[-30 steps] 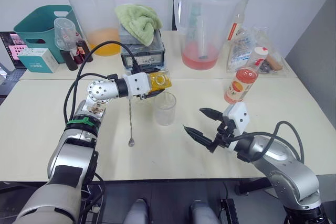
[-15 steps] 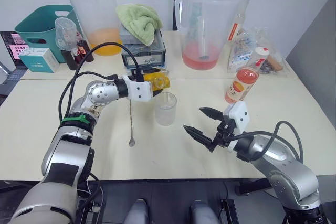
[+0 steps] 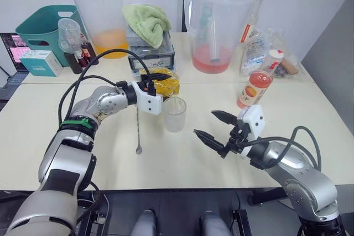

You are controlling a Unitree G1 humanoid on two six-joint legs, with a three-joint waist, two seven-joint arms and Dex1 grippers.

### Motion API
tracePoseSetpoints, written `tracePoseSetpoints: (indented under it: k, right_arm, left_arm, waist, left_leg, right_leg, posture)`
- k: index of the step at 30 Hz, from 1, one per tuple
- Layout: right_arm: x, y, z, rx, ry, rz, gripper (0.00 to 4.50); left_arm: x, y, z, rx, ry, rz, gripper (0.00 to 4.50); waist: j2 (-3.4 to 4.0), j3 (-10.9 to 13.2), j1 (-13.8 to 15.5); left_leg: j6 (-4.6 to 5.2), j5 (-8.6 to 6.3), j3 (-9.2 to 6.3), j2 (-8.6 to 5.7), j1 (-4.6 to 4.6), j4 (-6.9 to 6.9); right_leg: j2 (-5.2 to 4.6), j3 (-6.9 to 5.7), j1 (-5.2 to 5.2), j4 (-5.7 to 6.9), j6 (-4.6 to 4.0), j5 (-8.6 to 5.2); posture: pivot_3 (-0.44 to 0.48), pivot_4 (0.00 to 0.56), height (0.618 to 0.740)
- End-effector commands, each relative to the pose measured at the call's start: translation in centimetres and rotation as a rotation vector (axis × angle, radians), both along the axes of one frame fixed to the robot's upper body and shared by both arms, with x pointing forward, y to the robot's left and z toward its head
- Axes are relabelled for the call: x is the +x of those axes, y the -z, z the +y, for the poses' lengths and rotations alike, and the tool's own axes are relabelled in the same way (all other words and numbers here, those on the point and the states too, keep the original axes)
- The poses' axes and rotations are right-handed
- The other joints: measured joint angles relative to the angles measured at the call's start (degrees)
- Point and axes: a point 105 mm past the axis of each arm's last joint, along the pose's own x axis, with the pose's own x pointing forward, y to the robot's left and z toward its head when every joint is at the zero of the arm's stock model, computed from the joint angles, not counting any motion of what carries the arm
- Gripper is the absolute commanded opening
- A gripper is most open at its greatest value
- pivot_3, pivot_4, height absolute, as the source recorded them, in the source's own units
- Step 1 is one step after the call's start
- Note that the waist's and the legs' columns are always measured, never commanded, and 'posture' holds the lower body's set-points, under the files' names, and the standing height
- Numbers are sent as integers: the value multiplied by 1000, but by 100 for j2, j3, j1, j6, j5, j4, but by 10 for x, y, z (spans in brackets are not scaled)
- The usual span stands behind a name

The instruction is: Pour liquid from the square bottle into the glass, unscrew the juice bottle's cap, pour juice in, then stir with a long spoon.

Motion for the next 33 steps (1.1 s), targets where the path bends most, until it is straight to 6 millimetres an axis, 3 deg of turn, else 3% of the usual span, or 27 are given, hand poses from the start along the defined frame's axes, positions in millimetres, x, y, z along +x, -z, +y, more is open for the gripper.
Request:
tracePoseSetpoints:
  k: [1, 17, 28, 33]
  right_arm:
    - [-7, -15, 4, 30, -24, -54, 4500]
    - [-7, -16, 3, 44, -26, -48, 4500]
    - [-8, -18, 5, 55, -32, -46, 4500]
    - [-7, -17, 4, 55, -28, -44, 4500]
  left_arm:
    - [-6, -50, -8, -69, 55, -187, 2826]
    - [-10, -58, -14, 18, 85, -385, 2826]
    - [-9, -58, -12, 16, 76, -402, 2826]
    - [-5, -53, -10, -29, 54, -332, 2826]
  waist:
    - [0, 0, 0]
    - [0, 0, 1]
    - [0, 0, 0]
    - [0, 0, -1]
  left_leg:
    - [0, 0, 0, 0, 0, 0]
    - [-2, 1, 0, 0, 0, 0]
    - [-3, 2, 0, -1, 0, 0]
    - [-3, 2, 0, -1, 0, 0]
  right_leg:
    - [0, 0, 0, 0, 0, 0]
    - [0, 0, -1, 4, 0, 0]
    - [-1, 0, -2, 6, 0, 0]
    - [-1, 0, -2, 6, 0, 0]
  posture:
    - [0, 150, 740]
    - [0, 150, 740]
    - [0, 150, 740]
    - [0, 150, 740]
